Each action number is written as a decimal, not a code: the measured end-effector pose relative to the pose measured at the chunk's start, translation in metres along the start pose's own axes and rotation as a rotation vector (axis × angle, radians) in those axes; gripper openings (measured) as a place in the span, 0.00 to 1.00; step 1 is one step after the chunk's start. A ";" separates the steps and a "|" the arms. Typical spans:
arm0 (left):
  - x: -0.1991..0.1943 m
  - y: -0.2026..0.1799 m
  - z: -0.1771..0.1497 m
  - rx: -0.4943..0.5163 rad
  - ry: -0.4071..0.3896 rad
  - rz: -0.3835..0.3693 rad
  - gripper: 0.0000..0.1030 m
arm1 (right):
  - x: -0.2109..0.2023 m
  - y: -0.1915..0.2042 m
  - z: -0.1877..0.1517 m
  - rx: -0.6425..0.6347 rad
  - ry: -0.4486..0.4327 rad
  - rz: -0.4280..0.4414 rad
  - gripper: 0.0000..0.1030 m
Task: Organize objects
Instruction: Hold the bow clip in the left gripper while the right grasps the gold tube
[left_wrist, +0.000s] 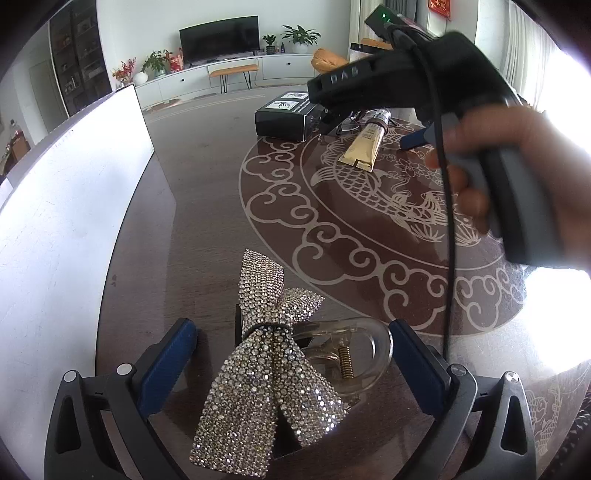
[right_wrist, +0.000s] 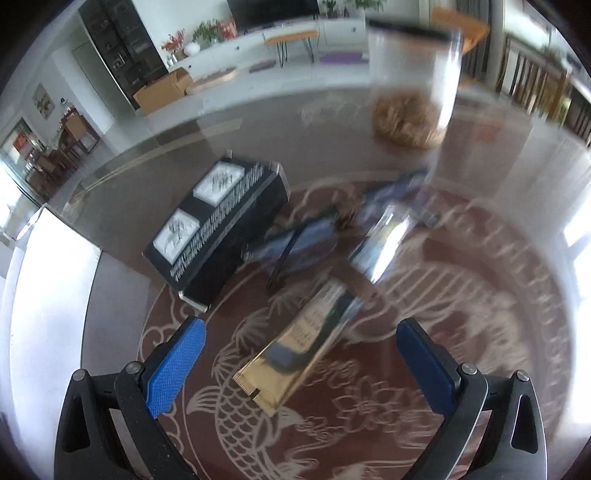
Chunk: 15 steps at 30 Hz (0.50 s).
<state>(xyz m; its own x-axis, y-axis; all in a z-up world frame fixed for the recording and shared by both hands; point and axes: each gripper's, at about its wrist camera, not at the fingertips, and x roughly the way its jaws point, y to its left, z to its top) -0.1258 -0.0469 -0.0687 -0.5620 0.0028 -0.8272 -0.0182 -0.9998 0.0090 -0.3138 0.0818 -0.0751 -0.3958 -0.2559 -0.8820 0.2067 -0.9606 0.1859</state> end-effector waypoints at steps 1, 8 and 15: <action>0.000 0.000 0.000 0.000 0.000 0.000 1.00 | -0.001 0.003 -0.003 -0.024 -0.031 -0.014 0.93; -0.002 -0.001 0.001 -0.001 -0.001 0.001 1.00 | -0.019 -0.003 -0.033 -0.114 -0.092 -0.095 0.28; -0.002 -0.002 0.002 -0.001 -0.001 0.002 1.00 | -0.073 -0.042 -0.115 -0.097 -0.153 -0.096 0.28</action>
<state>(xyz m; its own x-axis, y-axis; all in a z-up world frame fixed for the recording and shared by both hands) -0.1261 -0.0446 -0.0661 -0.5629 0.0013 -0.8265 -0.0165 -0.9998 0.0096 -0.1904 0.1530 -0.0684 -0.5480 -0.1845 -0.8159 0.2438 -0.9683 0.0553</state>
